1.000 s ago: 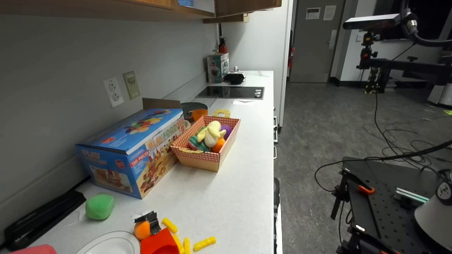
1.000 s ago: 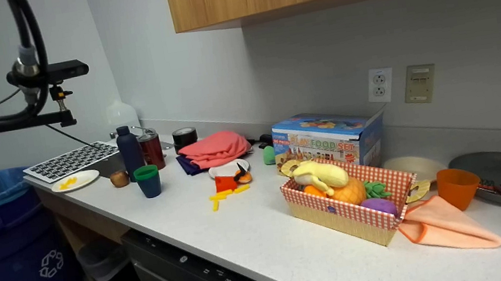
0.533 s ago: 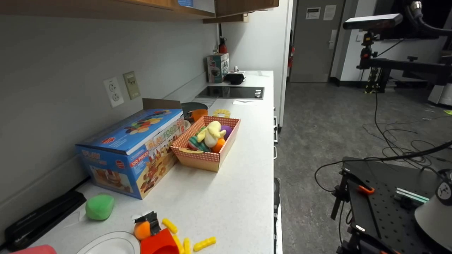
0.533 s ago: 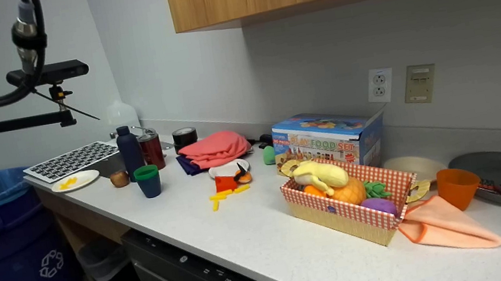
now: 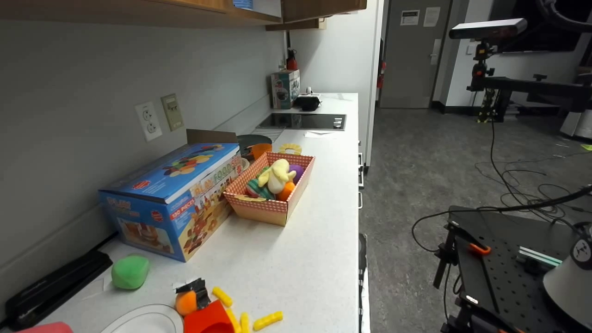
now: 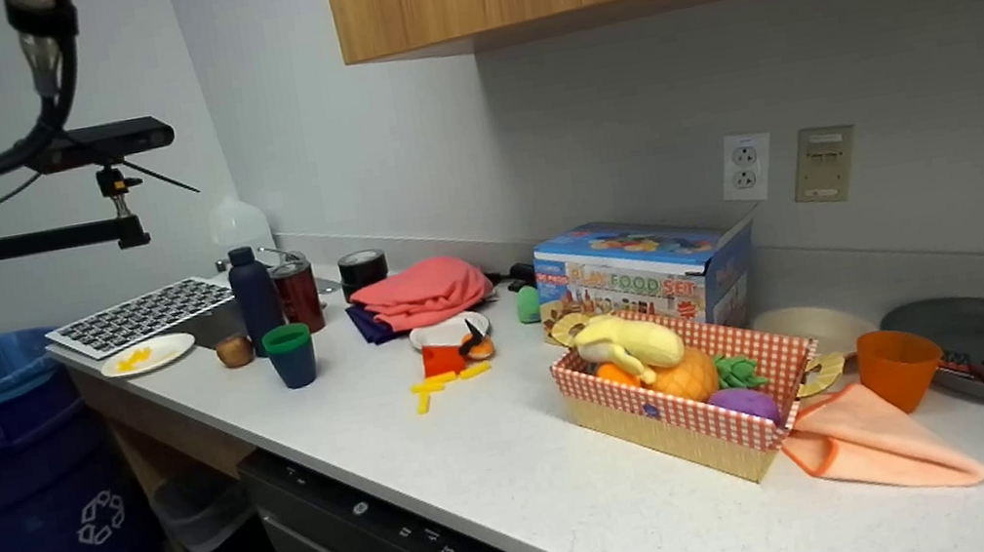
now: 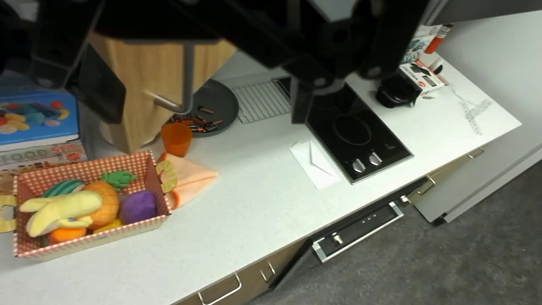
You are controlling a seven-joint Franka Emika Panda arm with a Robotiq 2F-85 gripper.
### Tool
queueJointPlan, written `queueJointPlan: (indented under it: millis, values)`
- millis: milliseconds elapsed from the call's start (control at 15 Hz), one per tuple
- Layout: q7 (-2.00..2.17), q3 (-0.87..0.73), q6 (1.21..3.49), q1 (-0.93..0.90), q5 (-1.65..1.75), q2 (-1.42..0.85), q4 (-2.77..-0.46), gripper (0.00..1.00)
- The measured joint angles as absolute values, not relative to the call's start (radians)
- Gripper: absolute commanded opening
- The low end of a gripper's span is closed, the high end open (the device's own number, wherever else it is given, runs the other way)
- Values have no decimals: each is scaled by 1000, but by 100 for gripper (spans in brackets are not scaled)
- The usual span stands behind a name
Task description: Open the cupboard door
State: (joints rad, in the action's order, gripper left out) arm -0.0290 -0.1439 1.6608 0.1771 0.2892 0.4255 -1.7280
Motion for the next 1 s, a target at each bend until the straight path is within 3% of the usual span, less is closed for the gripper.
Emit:
queueJointPlan:
  millis: [533, 1000]
  values:
    - [-33, -90, 1675, 87, 140, 442, -1721, 100]
    - [-24, -87, 1929, 70, 92, 428, -1737, 100]
